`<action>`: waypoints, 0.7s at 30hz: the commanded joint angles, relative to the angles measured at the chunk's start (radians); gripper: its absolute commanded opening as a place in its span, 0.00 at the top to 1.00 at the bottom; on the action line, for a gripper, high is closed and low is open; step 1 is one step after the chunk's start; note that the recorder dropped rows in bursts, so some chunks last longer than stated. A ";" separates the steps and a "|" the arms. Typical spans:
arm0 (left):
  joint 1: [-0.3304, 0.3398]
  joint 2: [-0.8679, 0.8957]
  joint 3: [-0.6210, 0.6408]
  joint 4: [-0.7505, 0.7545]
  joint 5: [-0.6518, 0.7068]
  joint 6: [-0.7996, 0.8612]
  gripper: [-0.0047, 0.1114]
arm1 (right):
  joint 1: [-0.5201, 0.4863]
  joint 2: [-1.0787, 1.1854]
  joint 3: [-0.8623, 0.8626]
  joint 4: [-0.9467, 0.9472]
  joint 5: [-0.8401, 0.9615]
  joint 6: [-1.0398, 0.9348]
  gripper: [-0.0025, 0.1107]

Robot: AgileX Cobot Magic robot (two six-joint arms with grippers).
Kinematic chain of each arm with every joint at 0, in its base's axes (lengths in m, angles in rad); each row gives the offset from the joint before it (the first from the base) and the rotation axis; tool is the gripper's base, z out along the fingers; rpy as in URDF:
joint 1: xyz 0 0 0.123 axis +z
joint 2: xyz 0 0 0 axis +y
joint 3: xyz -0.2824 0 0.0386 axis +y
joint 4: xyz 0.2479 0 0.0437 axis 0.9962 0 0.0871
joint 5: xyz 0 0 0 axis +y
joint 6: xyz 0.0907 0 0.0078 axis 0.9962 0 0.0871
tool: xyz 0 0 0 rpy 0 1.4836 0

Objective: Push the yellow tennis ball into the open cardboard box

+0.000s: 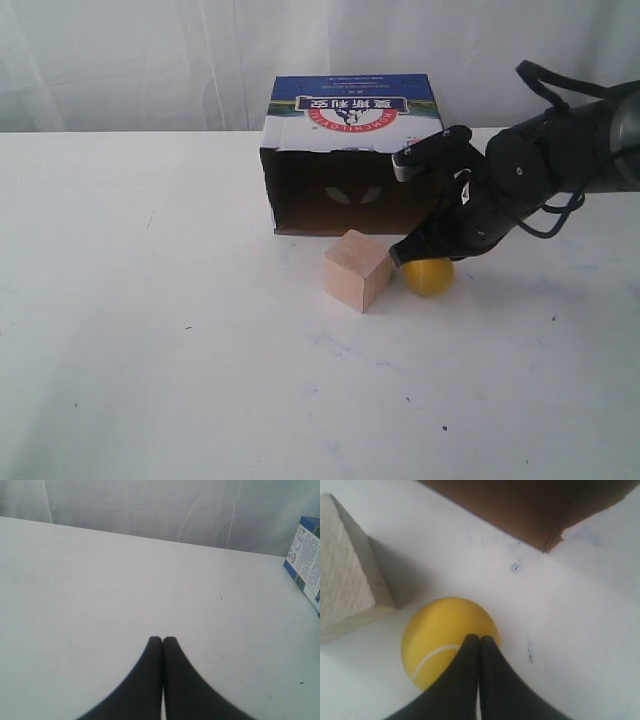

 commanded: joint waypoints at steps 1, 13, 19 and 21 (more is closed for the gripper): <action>0.003 -0.003 0.004 0.000 -0.006 -0.002 0.96 | -0.005 0.026 -0.028 0.007 0.004 0.004 0.98; 0.003 -0.003 0.004 0.000 -0.006 -0.002 0.96 | 0.022 -0.050 -0.058 0.042 0.131 -0.001 0.98; 0.003 -0.003 0.004 0.000 -0.006 -0.002 0.96 | 0.032 0.048 -0.020 0.060 0.063 -0.001 0.98; 0.003 -0.003 0.004 0.000 -0.006 -0.002 0.96 | 0.004 0.115 -0.040 0.046 -0.025 -0.006 0.98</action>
